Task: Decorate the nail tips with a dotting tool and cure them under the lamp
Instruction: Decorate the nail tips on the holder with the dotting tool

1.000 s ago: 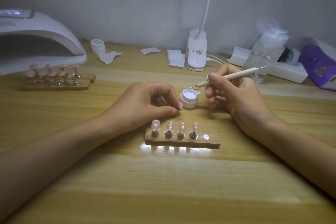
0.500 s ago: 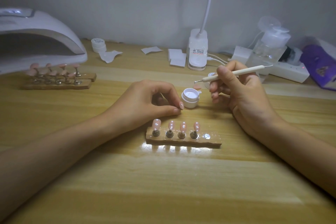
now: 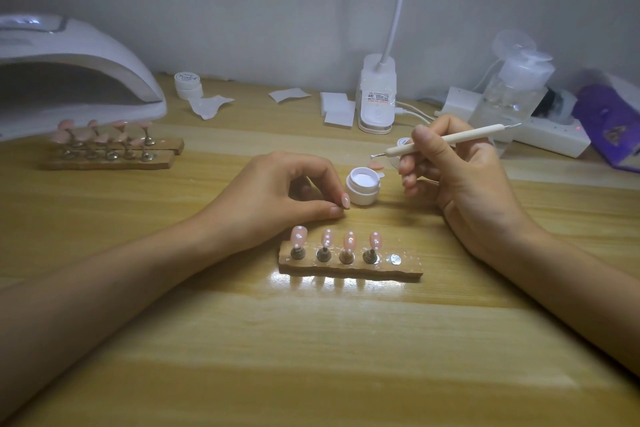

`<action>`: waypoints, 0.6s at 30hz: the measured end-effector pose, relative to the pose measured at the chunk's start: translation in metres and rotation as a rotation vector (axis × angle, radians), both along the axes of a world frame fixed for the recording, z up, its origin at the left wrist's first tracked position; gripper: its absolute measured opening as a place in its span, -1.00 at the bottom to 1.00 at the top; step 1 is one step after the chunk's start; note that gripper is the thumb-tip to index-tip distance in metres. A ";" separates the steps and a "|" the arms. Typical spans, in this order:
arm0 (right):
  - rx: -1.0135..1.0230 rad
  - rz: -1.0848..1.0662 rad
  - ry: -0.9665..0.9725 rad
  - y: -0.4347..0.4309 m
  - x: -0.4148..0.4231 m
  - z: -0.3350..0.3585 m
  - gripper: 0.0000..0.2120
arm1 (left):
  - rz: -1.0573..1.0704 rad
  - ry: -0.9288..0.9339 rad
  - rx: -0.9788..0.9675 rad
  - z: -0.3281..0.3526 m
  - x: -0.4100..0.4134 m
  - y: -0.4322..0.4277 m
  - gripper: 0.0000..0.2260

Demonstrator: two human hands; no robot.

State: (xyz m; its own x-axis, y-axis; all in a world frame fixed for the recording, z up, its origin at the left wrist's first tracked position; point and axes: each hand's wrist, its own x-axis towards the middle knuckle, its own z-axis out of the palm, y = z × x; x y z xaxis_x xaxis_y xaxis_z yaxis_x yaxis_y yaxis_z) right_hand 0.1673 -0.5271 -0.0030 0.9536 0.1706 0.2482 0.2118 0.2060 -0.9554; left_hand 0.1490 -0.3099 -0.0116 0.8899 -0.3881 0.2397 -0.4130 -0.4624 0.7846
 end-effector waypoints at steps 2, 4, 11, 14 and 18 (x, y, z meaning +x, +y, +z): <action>-0.003 -0.001 0.003 0.000 0.000 0.000 -0.79 | -0.002 -0.001 0.001 0.000 0.000 0.000 -0.87; -0.010 -0.003 0.003 0.000 0.000 0.000 -0.80 | -0.005 -0.002 0.003 0.000 0.000 0.000 -0.86; -0.032 0.028 -0.024 -0.001 -0.002 0.002 -0.83 | -0.011 0.000 -0.010 0.000 0.000 0.001 -0.85; -0.044 0.064 -0.062 -0.001 -0.006 0.003 -0.83 | -0.003 -0.007 0.001 0.000 0.000 0.001 -0.84; -0.045 0.122 -0.026 0.005 -0.014 0.002 -0.82 | -0.001 -0.008 0.010 0.000 0.000 0.001 -0.86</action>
State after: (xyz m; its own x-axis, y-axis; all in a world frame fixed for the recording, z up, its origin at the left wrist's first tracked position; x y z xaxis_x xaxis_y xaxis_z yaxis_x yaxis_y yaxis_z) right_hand 0.1537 -0.5225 -0.0005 0.9182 0.2967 0.2623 0.2127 0.1892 -0.9586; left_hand 0.1492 -0.3093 -0.0115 0.8877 -0.3910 0.2430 -0.4196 -0.4699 0.7767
